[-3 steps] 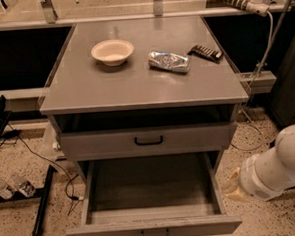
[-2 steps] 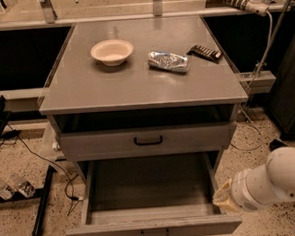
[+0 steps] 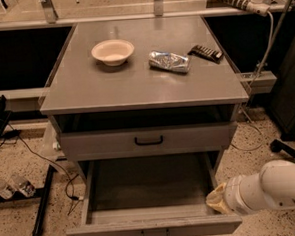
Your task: Close middle drawer
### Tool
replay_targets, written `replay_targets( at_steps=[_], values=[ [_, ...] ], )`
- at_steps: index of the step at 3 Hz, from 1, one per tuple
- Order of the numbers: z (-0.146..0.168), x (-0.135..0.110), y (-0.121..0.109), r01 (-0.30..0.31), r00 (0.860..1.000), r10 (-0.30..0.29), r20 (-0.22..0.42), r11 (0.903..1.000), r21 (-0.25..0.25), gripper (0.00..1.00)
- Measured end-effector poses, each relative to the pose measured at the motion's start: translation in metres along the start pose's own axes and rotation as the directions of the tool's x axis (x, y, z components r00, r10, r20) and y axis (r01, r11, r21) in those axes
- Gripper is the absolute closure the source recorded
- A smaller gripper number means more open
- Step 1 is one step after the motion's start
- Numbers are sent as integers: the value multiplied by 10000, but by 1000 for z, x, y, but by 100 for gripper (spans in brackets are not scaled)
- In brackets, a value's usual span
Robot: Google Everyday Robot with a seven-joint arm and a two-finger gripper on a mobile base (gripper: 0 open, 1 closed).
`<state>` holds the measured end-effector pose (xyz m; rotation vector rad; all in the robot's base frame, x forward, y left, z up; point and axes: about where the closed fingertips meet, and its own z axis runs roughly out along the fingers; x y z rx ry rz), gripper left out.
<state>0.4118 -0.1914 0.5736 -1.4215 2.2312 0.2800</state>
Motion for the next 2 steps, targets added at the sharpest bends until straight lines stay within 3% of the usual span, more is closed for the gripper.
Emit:
replay_targets(
  at_steps=[2],
  values=[
    [71, 36, 49, -387, 9992, 379, -118, 9964, -757, 100]
  ],
)
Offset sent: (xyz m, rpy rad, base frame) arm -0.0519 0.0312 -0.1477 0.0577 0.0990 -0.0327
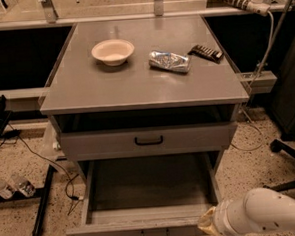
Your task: Close middle drawer
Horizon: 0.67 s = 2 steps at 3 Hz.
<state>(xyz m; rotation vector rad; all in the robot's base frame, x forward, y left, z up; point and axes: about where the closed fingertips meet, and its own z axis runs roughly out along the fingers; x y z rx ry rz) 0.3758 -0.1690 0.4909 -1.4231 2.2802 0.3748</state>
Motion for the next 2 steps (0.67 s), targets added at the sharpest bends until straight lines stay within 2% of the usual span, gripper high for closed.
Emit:
replay_targets(
  at_steps=[2],
  values=[
    [60, 22, 31, 121, 9997, -117, 205, 9998, -183, 100]
  ],
)
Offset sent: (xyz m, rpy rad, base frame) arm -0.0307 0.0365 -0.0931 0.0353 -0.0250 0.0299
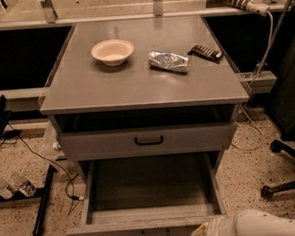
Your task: Close middle drawer
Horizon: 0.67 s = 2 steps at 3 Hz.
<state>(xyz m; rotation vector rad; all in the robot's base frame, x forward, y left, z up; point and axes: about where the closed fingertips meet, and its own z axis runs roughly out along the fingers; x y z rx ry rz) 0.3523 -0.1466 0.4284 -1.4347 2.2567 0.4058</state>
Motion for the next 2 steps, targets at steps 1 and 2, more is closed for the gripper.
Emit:
replay_targets(
  at_steps=[1, 2],
  values=[
    [1, -1, -2, -18, 10000, 17, 43, 10000, 93, 82],
    [1, -1, -2, -17, 10000, 17, 43, 10000, 92, 57]
  ],
)
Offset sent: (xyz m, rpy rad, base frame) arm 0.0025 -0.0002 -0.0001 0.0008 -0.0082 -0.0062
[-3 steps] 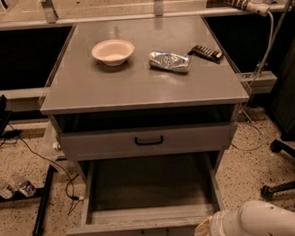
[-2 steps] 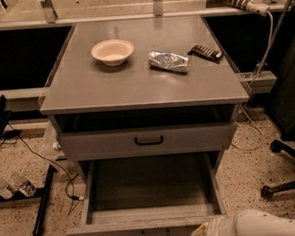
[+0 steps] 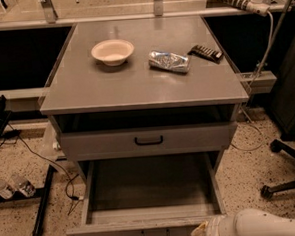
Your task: Close middle drawer
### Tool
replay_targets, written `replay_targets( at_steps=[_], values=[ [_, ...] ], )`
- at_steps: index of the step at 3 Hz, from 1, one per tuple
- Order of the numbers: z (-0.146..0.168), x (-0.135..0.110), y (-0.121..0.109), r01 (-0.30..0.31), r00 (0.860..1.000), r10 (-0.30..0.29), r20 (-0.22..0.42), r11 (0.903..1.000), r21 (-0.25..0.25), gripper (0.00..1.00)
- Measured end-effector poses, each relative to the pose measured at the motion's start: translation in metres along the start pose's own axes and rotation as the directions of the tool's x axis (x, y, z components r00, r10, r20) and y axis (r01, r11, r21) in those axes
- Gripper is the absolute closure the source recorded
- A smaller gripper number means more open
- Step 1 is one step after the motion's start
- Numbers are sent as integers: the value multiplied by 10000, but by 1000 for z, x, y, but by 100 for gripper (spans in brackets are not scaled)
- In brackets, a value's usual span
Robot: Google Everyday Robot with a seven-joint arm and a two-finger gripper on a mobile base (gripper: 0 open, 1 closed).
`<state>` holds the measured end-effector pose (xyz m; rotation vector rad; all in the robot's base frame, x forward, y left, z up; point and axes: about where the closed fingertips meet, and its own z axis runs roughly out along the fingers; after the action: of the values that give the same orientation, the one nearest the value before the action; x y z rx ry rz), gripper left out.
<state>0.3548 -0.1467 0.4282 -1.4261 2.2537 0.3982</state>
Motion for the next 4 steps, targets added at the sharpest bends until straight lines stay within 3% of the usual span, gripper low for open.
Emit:
replay_targets(
  at_steps=[2, 3, 4],
  values=[
    [0, 0, 0, 2, 10000, -2, 2, 10000, -1, 11],
    [10, -11, -9, 208, 9994, -208, 262, 9998, -24, 0],
    [26, -25, -25, 538, 9960, -525, 723, 9984, -174, 19]
  ],
)
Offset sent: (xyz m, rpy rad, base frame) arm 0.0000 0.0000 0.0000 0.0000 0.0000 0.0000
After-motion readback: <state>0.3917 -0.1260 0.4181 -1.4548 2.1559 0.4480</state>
